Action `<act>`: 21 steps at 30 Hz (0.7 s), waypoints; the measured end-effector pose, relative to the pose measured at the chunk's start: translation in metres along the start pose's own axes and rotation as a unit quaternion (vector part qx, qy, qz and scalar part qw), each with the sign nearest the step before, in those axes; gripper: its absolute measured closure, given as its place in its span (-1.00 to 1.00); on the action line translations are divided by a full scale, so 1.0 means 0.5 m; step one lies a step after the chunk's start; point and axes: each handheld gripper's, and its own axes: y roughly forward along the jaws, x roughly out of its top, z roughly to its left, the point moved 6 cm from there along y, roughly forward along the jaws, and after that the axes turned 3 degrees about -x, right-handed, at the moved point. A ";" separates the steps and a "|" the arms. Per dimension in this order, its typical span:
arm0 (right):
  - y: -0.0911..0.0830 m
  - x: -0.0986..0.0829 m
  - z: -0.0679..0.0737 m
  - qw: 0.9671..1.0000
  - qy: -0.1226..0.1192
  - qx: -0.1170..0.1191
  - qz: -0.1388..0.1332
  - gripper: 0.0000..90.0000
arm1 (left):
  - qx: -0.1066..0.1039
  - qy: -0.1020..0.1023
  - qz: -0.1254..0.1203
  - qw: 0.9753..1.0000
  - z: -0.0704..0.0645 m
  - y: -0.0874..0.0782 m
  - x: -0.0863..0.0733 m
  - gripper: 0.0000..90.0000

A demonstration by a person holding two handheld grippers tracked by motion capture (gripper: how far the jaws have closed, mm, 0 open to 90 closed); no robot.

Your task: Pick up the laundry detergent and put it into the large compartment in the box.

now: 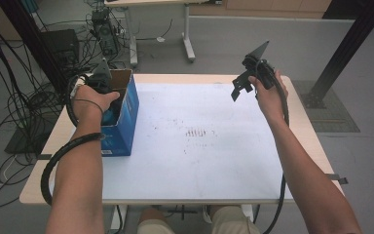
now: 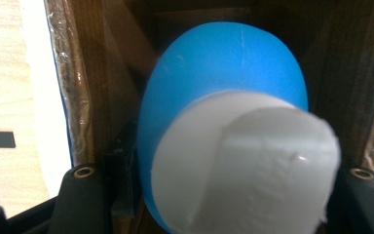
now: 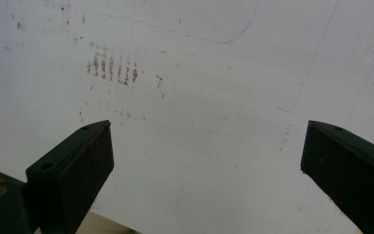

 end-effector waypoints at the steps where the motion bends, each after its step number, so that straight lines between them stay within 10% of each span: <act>1: 0.000 0.001 0.000 1.000 0.000 0.000 0.001 -0.89 | 0.000 0.000 0.000 1.000 0.000 0.000 0.000 -0.19; 21: -0.001 0.000 -0.002 1.000 0.000 0.000 0.000 -0.89 | 0.000 0.000 -0.002 1.000 0.000 0.000 0.000 -0.19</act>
